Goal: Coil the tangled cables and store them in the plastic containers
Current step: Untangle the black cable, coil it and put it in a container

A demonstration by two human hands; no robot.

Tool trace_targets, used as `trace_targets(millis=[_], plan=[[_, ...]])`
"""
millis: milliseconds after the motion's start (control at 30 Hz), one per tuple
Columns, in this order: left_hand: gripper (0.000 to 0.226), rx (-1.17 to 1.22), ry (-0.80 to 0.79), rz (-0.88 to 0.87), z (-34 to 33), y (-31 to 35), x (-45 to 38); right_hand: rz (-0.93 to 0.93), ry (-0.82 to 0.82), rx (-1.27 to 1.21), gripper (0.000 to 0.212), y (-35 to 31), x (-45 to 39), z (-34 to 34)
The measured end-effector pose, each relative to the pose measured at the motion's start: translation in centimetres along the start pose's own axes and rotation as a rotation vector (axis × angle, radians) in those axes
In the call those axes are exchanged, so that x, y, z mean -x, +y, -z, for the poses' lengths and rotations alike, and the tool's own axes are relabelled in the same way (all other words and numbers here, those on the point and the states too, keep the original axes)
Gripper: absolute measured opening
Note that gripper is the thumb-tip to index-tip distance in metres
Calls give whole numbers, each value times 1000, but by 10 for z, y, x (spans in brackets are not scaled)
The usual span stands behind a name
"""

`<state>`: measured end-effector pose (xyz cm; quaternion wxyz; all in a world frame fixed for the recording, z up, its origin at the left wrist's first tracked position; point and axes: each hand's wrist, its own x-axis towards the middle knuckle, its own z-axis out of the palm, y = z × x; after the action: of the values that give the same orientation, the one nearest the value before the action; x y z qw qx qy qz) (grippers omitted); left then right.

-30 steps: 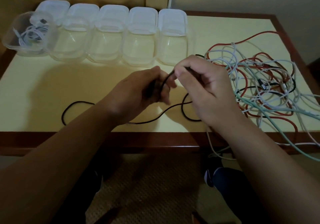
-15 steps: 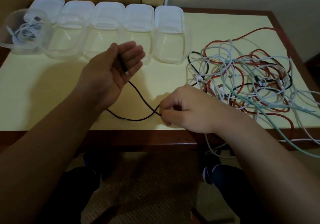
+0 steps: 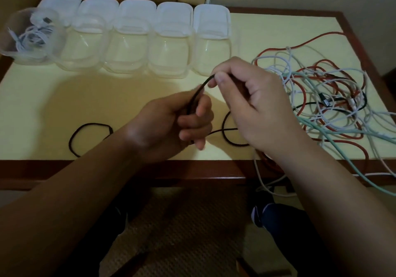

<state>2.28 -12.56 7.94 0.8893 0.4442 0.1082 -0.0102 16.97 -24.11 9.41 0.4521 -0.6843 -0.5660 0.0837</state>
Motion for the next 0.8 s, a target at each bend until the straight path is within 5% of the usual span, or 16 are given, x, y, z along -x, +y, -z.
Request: trace_targets(millis=[367, 600, 800], plan=[[39, 181, -102, -66, -12, 0, -3, -328, -221, -330, 23, 20, -1, -15], [37, 426, 283, -294, -9, 7, -9, -267, -449, -20, 24, 10, 11, -29], [31, 142, 548, -429, 17, 8, -13, -144, -307, 268, 30, -9, 14, -48]])
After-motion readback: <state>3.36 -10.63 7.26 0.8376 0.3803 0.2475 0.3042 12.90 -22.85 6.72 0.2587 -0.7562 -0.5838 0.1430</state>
